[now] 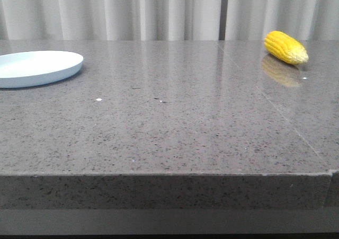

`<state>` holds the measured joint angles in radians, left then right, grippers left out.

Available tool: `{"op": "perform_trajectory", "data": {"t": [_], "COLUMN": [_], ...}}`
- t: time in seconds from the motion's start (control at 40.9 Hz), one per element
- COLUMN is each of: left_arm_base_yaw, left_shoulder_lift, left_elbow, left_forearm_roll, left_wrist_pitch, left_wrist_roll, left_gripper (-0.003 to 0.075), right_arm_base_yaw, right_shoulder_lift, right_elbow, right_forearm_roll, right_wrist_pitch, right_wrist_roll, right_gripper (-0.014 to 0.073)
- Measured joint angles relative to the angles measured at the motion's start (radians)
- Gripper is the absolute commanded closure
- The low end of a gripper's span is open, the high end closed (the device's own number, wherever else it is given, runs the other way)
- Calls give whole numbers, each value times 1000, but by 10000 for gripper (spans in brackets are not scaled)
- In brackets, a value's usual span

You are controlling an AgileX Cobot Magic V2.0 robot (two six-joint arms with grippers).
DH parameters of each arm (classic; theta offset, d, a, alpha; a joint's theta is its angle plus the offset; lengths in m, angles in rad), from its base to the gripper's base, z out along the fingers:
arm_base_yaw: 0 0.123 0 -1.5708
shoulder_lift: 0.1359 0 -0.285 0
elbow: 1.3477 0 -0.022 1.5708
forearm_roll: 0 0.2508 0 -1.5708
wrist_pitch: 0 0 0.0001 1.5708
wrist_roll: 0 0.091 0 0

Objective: Place corn on plate with both arms
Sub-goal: 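Lower the left gripper toward the light blue plate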

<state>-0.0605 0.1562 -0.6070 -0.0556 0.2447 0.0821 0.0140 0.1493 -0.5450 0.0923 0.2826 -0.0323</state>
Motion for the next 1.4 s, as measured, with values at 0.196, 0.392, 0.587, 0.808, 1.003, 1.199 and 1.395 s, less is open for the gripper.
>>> {"op": "perform_trajectory", "data": {"t": [0.196, 0.392, 0.587, 0.808, 1.003, 1.199, 1.395], "left_arm_base_yaw": [0, 0, 0, 0, 0, 0, 0], "left_shoulder_lift": [152, 259, 324, 362, 373, 375, 375], "left_elbow": [-82, -71, -38, -19, -12, -12, -12], "left_forearm_roll": [0, 0, 0, 0, 0, 30, 39], "left_wrist_pitch": [197, 282, 299, 326, 355, 369, 371], "left_wrist_roll": [0, 0, 0, 0, 0, 0, 0], "left_gripper": [741, 741, 741, 740, 591, 224, 188], "right_arm_base_yaw": [0, 0, 0, 0, 0, 0, 0], "right_shoulder_lift": [133, 244, 316, 351, 355, 357, 357], "right_elbow": [-70, -70, -70, -70, -70, -70, -70], "right_forearm_roll": [0, 0, 0, 0, -6, -7, -7], "right_wrist_pitch": [182, 312, 320, 325, 325, 325, 326], "right_wrist_roll": [0, 0, 0, 0, 0, 0, 0], "right_gripper": [680, 680, 680, 626, 245, 26, 32]}}
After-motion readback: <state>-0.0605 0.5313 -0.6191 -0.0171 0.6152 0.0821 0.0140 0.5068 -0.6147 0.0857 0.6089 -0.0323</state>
